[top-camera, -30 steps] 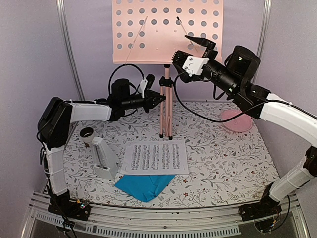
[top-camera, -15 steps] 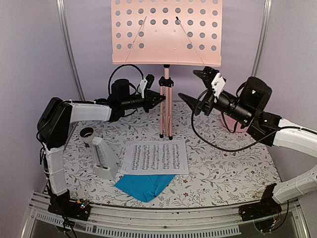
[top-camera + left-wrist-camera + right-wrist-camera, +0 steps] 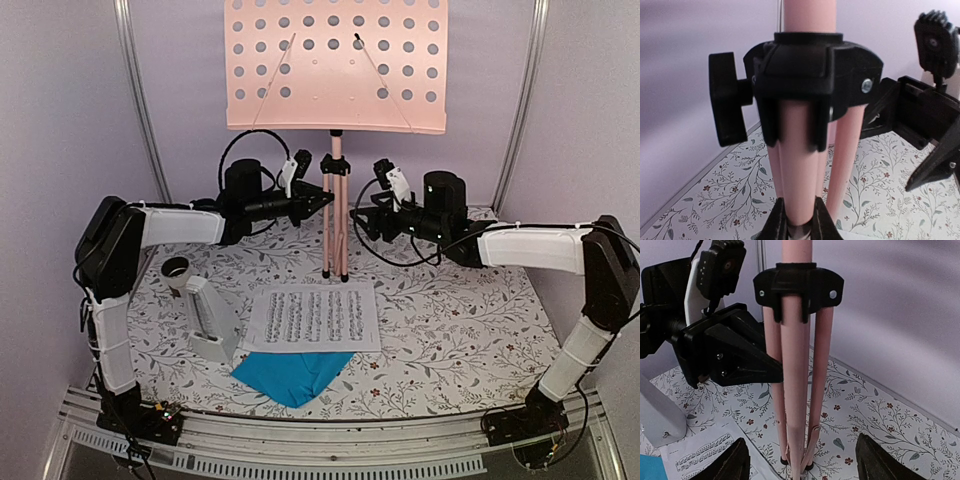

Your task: Set up the instrument practice props

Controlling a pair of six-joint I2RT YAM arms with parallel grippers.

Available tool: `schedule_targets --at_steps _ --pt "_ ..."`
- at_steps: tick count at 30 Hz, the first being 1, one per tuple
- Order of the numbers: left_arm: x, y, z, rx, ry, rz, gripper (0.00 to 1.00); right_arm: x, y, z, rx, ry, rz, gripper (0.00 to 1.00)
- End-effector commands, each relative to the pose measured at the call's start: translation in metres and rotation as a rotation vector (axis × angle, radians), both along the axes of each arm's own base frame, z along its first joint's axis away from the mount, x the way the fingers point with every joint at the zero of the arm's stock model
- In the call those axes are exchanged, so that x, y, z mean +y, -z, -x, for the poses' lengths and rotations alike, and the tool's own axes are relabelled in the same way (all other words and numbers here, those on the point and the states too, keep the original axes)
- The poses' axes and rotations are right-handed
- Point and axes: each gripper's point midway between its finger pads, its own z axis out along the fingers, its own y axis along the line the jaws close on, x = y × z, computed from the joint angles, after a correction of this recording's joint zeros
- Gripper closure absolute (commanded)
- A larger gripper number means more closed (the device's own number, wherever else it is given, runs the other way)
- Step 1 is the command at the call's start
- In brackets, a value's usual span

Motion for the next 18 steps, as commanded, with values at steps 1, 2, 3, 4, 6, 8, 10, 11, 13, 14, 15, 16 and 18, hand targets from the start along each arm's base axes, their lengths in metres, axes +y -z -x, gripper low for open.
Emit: schedule_targets --at_steps 1,2,3,4,6,8,10,11,13,14,15,16,18 --pt "0.012 -0.039 -0.007 -0.113 -0.049 0.034 1.00 0.016 -0.018 -0.012 0.012 -0.064 -0.094 0.28" --pt "0.012 -0.040 -0.007 -0.114 -0.050 0.036 1.00 0.019 -0.015 -0.013 0.019 -0.076 -0.093 0.29" --pt "0.012 -0.041 -0.007 -0.116 -0.050 0.037 1.00 0.022 -0.010 -0.013 0.028 -0.087 -0.089 0.30" --pt "0.012 -0.042 -0.007 -0.117 -0.049 0.039 1.00 0.025 -0.016 -0.016 0.017 -0.096 -0.098 0.31" --pt "0.011 -0.041 -0.008 -0.115 -0.049 0.040 1.00 0.031 -0.016 -0.019 0.017 -0.112 -0.100 0.32" --pt "0.010 -0.042 -0.007 -0.116 -0.047 0.041 1.00 0.035 -0.015 -0.021 0.034 -0.122 -0.112 0.33" --pt "0.009 -0.041 -0.007 -0.114 -0.047 0.039 1.00 0.038 -0.013 -0.022 0.047 -0.129 -0.123 0.35" --pt "0.009 -0.041 -0.007 -0.114 -0.046 0.039 1.00 0.039 -0.012 -0.024 0.050 -0.126 -0.127 0.36" --pt "0.008 -0.039 -0.006 -0.114 -0.044 0.036 1.00 0.039 -0.006 -0.030 0.059 -0.102 -0.121 0.41" --pt "0.008 -0.039 -0.007 -0.115 -0.046 0.035 1.00 0.038 -0.005 -0.033 0.061 -0.090 -0.120 0.43" --pt "0.008 -0.040 -0.006 -0.118 -0.047 0.035 1.00 0.038 -0.002 -0.035 0.063 -0.081 -0.116 0.45" --pt "0.008 -0.040 -0.006 -0.118 -0.046 0.035 1.00 0.039 -0.001 -0.037 0.064 -0.076 -0.113 0.48" --pt "0.008 -0.041 -0.006 -0.120 -0.045 0.034 1.00 0.040 0.002 -0.040 0.066 -0.074 -0.103 0.52"
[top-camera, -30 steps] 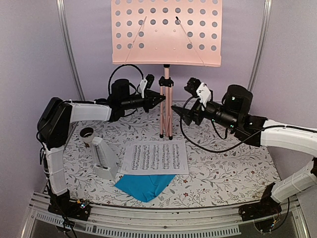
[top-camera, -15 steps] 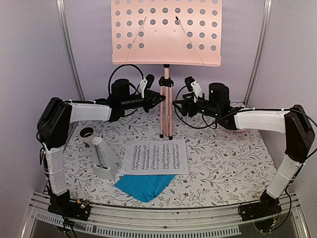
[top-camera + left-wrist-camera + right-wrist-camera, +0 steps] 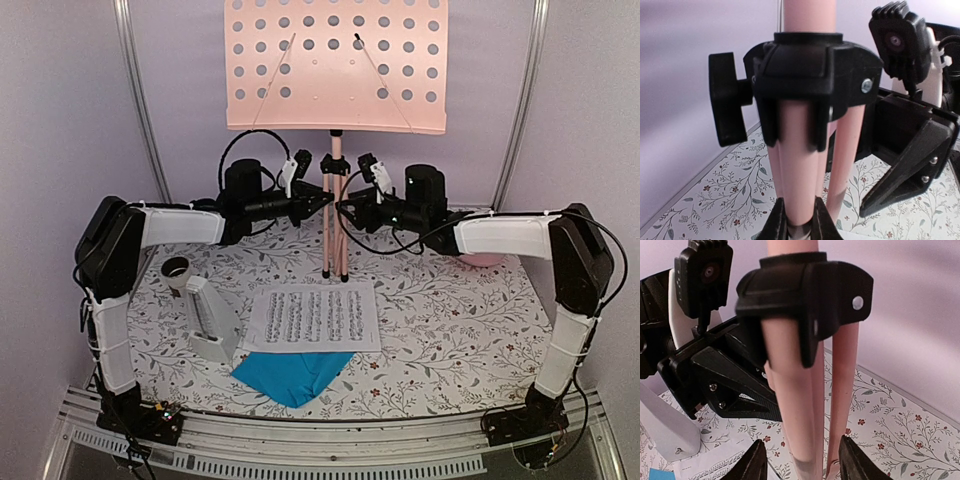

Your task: Set up the instrument practice props

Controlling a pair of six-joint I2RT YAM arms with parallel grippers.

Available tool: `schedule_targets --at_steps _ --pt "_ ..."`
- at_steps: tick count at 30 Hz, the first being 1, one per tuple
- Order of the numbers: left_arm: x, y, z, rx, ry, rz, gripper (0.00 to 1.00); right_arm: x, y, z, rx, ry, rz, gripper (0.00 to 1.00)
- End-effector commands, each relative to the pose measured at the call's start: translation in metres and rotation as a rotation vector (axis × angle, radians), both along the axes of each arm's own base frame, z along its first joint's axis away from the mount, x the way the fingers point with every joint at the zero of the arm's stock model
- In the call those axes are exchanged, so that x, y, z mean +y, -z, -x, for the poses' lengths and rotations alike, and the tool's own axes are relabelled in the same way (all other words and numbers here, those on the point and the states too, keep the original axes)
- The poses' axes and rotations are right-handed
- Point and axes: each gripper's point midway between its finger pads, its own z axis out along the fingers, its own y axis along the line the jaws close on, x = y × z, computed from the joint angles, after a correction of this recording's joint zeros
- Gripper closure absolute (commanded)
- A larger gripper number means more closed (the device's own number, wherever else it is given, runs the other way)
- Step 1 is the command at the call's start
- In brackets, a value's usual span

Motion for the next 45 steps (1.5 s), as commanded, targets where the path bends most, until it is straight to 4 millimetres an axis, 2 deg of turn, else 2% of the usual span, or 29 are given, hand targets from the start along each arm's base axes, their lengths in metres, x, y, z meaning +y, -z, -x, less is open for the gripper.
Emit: schedule_targets --at_steps 1,9,13,19,24,32,41,45 --pt "0.008 -0.042 -0.006 -0.118 -0.044 0.034 1.00 0.006 -0.001 -0.010 -0.005 0.018 -0.008 0.54" --pt "0.007 -0.044 -0.005 -0.126 -0.043 0.025 1.00 0.007 0.004 -0.014 0.000 0.021 0.005 0.80" --pt "0.007 -0.046 -0.004 -0.138 -0.044 0.021 1.00 0.004 0.005 -0.015 -0.001 0.041 0.022 1.00" --pt "0.011 -0.043 -0.009 -0.166 -0.076 -0.013 1.00 -0.012 -0.009 -0.019 -0.069 0.109 0.095 1.00" --pt "0.017 -0.046 -0.016 -0.182 -0.106 -0.026 1.00 -0.039 -0.022 -0.027 -0.098 0.172 0.118 1.00" --pt "0.027 -0.056 -0.028 -0.195 -0.147 -0.021 1.00 -0.079 -0.027 -0.035 -0.105 0.252 0.126 1.00" --pt "0.034 -0.066 -0.035 -0.210 -0.174 -0.007 1.00 -0.109 -0.048 -0.040 -0.156 0.336 0.142 1.00" --pt "0.036 -0.070 -0.042 -0.206 -0.182 -0.009 1.00 -0.130 -0.052 -0.044 -0.159 0.383 0.145 1.00"
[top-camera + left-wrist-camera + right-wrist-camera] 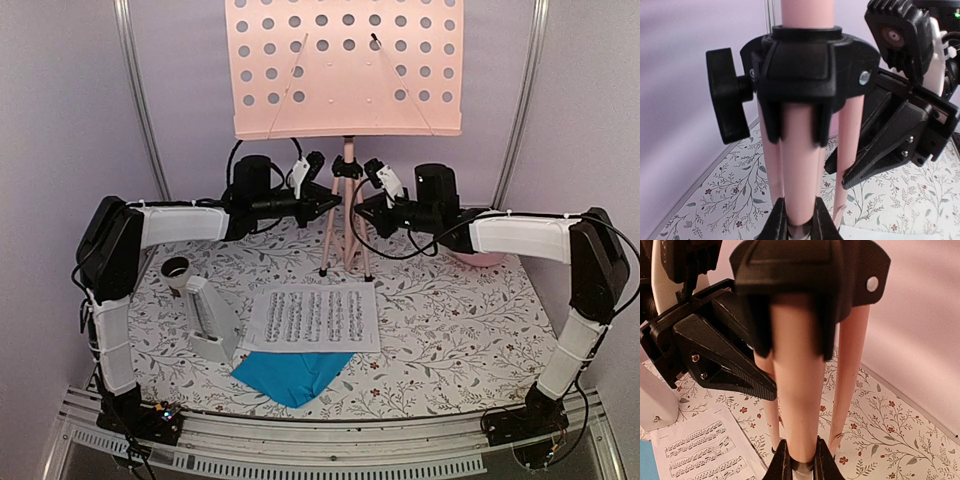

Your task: Set up the instrument practice props

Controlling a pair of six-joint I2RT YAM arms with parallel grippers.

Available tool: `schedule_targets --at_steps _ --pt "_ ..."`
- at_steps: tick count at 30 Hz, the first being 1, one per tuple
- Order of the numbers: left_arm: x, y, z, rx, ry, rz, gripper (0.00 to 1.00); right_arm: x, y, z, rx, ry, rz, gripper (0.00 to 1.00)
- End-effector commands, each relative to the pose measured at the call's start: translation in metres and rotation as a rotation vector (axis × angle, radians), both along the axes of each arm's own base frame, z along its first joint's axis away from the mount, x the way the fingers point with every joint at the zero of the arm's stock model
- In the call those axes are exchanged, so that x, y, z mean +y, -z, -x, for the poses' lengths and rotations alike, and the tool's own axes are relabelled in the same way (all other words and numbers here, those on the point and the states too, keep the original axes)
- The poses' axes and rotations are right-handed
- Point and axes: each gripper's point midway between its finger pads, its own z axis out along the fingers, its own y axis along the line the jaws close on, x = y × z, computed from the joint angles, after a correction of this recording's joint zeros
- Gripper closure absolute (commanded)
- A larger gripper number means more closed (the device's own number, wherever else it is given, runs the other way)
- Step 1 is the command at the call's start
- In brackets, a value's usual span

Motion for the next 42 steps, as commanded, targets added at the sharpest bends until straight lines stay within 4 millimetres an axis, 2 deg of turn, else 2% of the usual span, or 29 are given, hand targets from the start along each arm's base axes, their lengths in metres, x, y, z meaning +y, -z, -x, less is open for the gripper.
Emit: schedule_targets --at_steps 1,3,5,12,18,22,28,35,42 --pt "0.050 -0.069 -0.049 -0.159 -0.191 0.079 1.00 -0.098 -0.062 -0.043 -0.139 0.311 -0.039 1.00" --pt "0.053 -0.071 -0.053 -0.163 -0.203 0.079 1.00 -0.109 -0.065 -0.045 -0.145 0.338 -0.039 1.00" --pt "0.056 -0.072 -0.058 -0.160 -0.213 0.076 1.00 -0.120 -0.055 -0.045 -0.129 0.361 -0.026 1.00" --pt "0.065 -0.076 -0.077 -0.165 -0.257 0.066 1.00 -0.157 -0.051 -0.044 -0.124 0.449 -0.023 1.00" --pt "0.072 -0.078 -0.100 -0.160 -0.296 0.062 1.00 -0.175 -0.044 -0.042 -0.117 0.497 -0.008 1.00" --pt "0.078 -0.076 -0.111 -0.178 -0.329 0.028 1.00 -0.182 -0.030 -0.038 -0.089 0.510 -0.018 1.00" --pt "0.096 -0.081 -0.122 -0.188 -0.373 0.003 1.00 -0.174 -0.020 -0.041 -0.052 0.476 -0.033 1.00" --pt "0.102 -0.096 -0.114 -0.219 -0.354 -0.011 1.00 -0.149 -0.006 -0.047 0.024 0.373 -0.088 1.00" --pt "0.098 -0.065 -0.116 -0.162 -0.333 -0.032 1.00 -0.128 -0.002 -0.052 0.042 0.321 -0.085 1.00"
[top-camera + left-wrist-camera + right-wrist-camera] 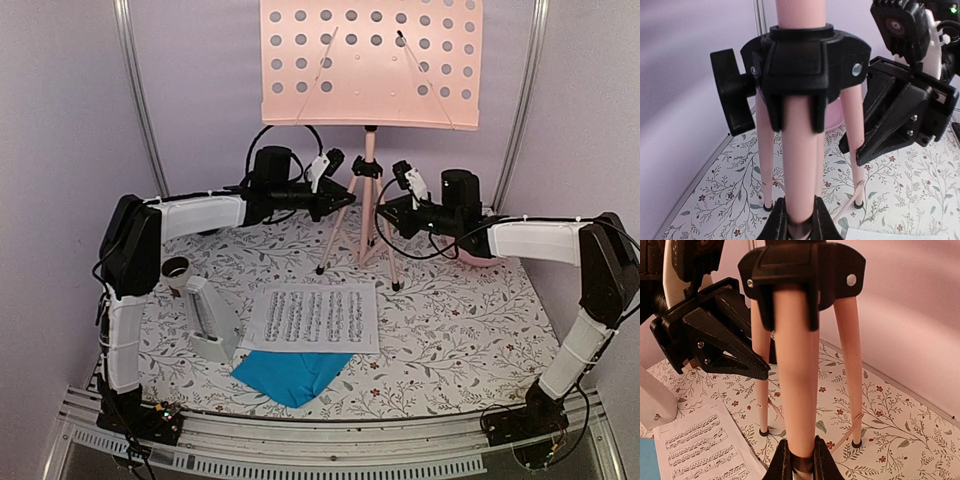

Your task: Set up the instrument practice props

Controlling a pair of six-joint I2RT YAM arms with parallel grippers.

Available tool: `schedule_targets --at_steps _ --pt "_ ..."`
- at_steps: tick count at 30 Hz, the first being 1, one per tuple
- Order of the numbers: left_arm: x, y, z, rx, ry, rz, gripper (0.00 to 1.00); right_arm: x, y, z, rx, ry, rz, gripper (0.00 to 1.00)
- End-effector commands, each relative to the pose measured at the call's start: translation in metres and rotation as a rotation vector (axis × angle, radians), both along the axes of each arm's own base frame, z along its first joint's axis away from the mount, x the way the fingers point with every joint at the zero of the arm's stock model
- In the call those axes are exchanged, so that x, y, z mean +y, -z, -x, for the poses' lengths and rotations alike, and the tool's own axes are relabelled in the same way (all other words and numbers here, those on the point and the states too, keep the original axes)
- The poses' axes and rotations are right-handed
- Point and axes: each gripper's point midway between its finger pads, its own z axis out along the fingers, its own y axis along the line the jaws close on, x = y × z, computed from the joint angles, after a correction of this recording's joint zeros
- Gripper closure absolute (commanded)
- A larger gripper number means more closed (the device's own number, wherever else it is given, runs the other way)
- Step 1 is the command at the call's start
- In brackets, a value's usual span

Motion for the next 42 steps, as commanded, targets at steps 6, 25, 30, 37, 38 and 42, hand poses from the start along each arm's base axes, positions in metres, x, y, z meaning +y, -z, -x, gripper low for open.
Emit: schedule_targets --at_steps 6,25,30,37,38,42 --pt "0.122 -0.053 -0.082 -0.161 -0.329 0.075 0.95 -0.063 -0.004 -0.043 0.021 0.236 -0.009 1.00" --pt "0.111 0.025 -0.043 -0.050 -0.169 -0.035 0.40 -0.042 -0.001 -0.026 0.010 0.123 0.009 1.00" --pt "0.089 0.037 -0.030 -0.049 -0.090 -0.050 0.35 -0.034 -0.008 -0.024 -0.011 0.104 0.014 1.00" --pt "0.051 0.072 -0.017 -0.038 -0.014 -0.122 0.25 -0.023 -0.012 -0.021 -0.014 0.086 0.014 1.00" --pt "0.047 0.076 -0.018 -0.038 -0.014 -0.127 0.25 -0.021 -0.011 -0.021 -0.013 0.084 0.015 1.00" --pt "0.035 0.102 -0.018 -0.016 0.003 -0.160 0.25 -0.019 -0.009 -0.019 -0.008 0.080 0.020 1.00"
